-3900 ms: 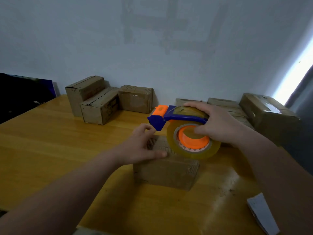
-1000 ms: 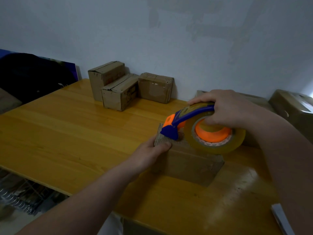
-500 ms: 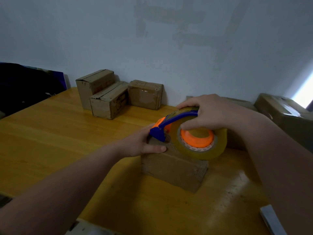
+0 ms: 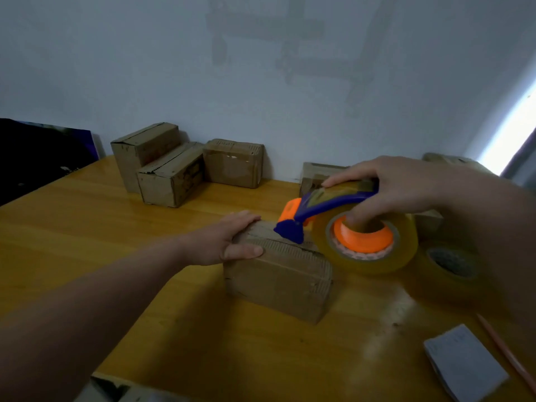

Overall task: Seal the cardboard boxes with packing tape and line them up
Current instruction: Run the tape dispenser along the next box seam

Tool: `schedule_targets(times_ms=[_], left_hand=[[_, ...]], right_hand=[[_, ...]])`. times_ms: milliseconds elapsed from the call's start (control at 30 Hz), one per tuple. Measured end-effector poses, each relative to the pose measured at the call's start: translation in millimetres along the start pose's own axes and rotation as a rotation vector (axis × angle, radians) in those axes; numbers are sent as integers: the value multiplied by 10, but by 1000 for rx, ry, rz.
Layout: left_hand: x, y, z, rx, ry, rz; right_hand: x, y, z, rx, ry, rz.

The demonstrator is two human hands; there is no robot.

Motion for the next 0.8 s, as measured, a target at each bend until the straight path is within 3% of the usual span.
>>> schedule_targets(times_ms=[233,400,600,800], left_hand=[[-44,-76,135,-100,83,425],[141,-407,294,47,79,397],[58,-392,294,73,22,355],[-176,-79,260,-16,124,296]], right_hand=[[91,-100,-109,-10,-97,5],[102,-114,-106,-2,-118,1],[80,-111,-86,-6,-183,93],[157,132,108,-53,-237,137]])
Point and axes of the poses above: each hand's wrist, its own z-axis towards the middle knuckle, its own x-axis out of the palm, y = z × x, the point moved 9 cm from there along z, towards the middle knuckle, and after that the axes turned 1 degree about -x, right-handed, at the moved point
